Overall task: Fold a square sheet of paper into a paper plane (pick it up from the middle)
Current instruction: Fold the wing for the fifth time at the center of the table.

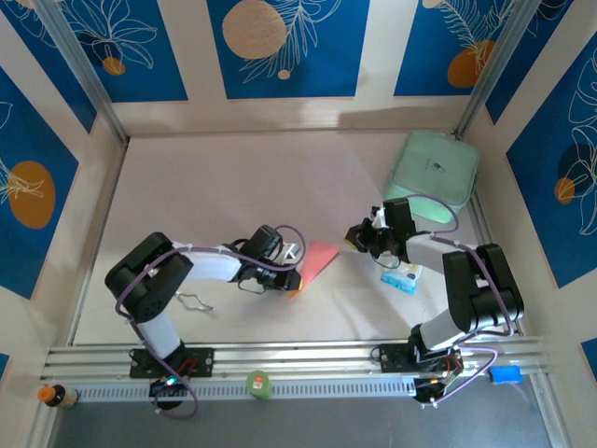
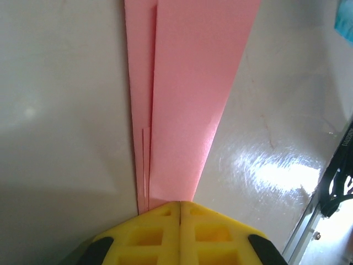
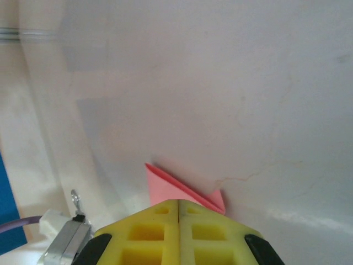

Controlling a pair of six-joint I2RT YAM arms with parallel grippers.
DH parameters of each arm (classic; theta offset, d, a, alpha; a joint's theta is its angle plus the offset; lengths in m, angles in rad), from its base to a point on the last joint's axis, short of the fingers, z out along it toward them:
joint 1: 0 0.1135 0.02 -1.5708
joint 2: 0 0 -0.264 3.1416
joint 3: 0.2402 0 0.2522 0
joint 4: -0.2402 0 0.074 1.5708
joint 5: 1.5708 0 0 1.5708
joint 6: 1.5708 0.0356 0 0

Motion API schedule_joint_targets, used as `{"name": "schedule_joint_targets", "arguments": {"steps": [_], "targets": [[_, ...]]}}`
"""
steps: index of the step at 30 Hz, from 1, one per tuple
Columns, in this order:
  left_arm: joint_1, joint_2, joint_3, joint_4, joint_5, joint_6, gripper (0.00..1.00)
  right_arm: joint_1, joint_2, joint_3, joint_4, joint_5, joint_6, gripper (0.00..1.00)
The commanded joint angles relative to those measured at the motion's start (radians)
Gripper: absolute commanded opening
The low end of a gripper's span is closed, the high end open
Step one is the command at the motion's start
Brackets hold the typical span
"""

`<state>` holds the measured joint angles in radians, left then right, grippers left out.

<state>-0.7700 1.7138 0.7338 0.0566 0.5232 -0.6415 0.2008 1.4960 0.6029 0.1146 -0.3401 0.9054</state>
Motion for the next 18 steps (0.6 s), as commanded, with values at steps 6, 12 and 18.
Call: {"name": "schedule_joint_targets", "arguments": {"steps": [6, 12, 18], "targets": [[-0.043, -0.101, -0.007, -0.044, -0.115, -0.166, 0.09, 0.012, -0.091, -0.087, -0.076, -0.134, -0.004, 0.1], [-0.053, -0.227, -0.007, -0.069, -0.23, -0.123, 0.19, 0.055, -0.118, -0.107, -0.067, -0.152, -0.024, 0.19], [0.035, -0.161, 0.049, -0.161, -0.152, 0.007, 0.23, 0.133, -0.124, -0.132, -0.027, -0.111, 0.024, 0.25]]}}
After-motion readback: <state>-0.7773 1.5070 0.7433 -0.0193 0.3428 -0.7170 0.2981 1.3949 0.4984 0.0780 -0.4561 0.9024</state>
